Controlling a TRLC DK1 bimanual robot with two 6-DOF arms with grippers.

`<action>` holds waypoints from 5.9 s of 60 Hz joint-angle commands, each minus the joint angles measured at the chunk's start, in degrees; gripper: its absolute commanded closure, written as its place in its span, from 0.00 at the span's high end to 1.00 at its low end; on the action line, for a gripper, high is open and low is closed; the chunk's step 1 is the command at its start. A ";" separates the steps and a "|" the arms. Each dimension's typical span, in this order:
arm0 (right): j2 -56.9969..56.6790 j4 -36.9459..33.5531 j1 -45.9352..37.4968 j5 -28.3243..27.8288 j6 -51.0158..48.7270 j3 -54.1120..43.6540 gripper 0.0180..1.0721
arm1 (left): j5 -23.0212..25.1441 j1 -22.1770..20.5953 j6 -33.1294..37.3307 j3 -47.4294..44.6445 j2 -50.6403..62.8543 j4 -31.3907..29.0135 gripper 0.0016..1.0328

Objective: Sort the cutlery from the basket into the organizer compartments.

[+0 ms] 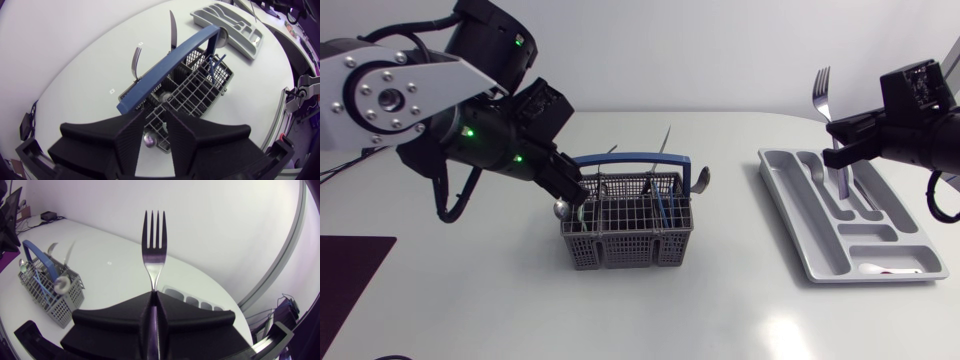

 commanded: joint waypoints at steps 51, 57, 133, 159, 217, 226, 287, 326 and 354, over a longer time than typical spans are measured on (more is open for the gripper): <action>42.35 -1.41 -19.81 -0.73 -7.33 25.12 0.05 | -1.17 5.62 1.48 -4.84 -0.39 -0.88 0.27; 45.78 -1.67 -20.43 0.41 -7.69 27.49 0.05 | -0.73 5.97 1.39 -5.28 -0.39 -0.88 0.27; 61.68 -9.06 -20.87 6.82 -5.14 39.62 0.67 | 14.91 12.21 -0.36 -8.53 -0.12 -0.71 0.29; 45.16 -5.54 -15.15 4.28 -5.49 25.21 0.73 | 22.30 13.79 0.60 -8.36 5.06 0.35 0.28; 19.58 -5.72 4.88 7.44 -3.82 7.19 0.73 | 30.38 17.13 0.60 -6.78 2.08 0.61 0.03; 18.79 -6.16 6.20 7.70 -3.73 6.93 0.73 | 30.47 17.75 0.51 -6.42 0.67 -0.27 0.03; 11.76 -12.40 46.10 12.45 -0.74 4.47 0.73 | 44.44 27.15 0.34 -4.49 1.20 -4.05 0.03; 15.37 -12.57 54.01 14.47 -0.30 6.14 0.73 | 45.32 25.22 -1.59 -0.71 -2.32 -6.68 0.03; 15.72 -12.57 57.18 14.47 -0.48 6.49 0.73 | 45.24 24.96 -0.72 2.28 -8.03 -10.64 0.03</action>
